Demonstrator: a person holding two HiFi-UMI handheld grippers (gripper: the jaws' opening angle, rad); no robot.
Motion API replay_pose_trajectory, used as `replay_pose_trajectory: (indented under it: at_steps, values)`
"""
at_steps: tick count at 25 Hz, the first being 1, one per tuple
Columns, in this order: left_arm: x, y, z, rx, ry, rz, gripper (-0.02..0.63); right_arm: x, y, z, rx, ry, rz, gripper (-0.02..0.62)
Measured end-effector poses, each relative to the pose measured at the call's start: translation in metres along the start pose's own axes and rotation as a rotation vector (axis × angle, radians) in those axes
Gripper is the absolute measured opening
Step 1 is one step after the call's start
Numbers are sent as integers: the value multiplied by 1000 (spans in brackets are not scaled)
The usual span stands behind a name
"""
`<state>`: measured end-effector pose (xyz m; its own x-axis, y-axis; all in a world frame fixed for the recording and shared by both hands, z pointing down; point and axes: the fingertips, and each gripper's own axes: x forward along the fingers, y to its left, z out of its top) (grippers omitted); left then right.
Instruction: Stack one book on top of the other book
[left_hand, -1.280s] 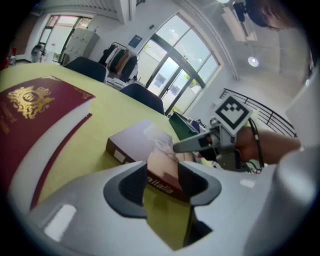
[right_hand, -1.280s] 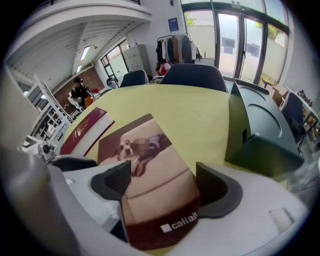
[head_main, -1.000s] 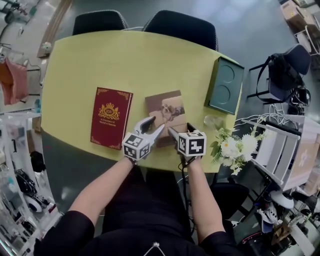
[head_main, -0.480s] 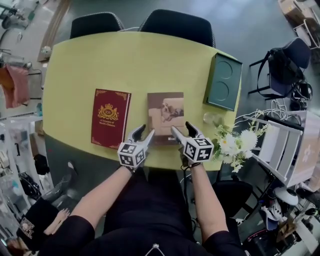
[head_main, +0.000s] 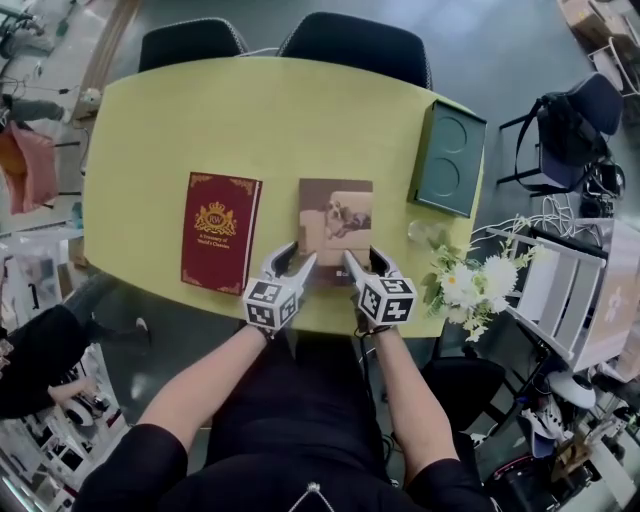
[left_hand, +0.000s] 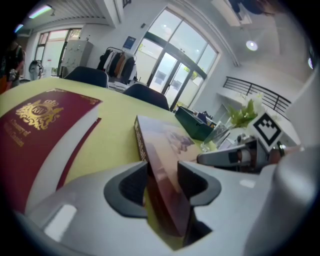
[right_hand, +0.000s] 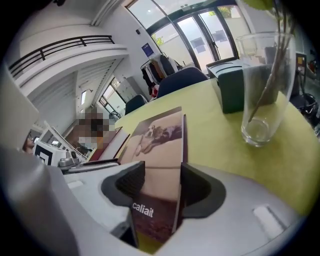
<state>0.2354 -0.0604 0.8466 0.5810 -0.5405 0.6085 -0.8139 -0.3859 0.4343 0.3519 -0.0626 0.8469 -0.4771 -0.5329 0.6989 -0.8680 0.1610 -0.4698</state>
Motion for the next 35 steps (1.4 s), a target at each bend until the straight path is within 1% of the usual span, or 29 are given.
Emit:
replay_pose_trajectory:
  at_steps: [3, 7, 14, 18, 24, 29, 32, 35]
  values:
    - [-3, -3, 5, 8, -15, 4, 202, -7, 4, 5, -13, -20, -19, 225]
    - [-12, -10, 17, 18, -29, -1, 202, -20, 12, 12, -4, -15, -39, 224]
    - [-40, -25, 52, 64, -41, -8, 204, -50, 39, 37, 6, -43, -66, 224]
    - [-63, -36, 80, 102, -57, -10, 204, -73, 61, 55, 14, -84, -72, 224]
    - [-108, -59, 118, 163, -62, -16, 204, -116, 98, 73, 34, -125, -59, 224]
    - [-135, -71, 167, 219, -118, -22, 204, -141, 128, 111, -15, -186, -44, 224]
    - [-168, -81, 183, 230, -138, -15, 204, -166, 155, 120, -39, -211, -39, 224]
    - [-195, -87, 194, 237, -157, -4, 204, -183, 177, 126, -40, -229, -38, 224]
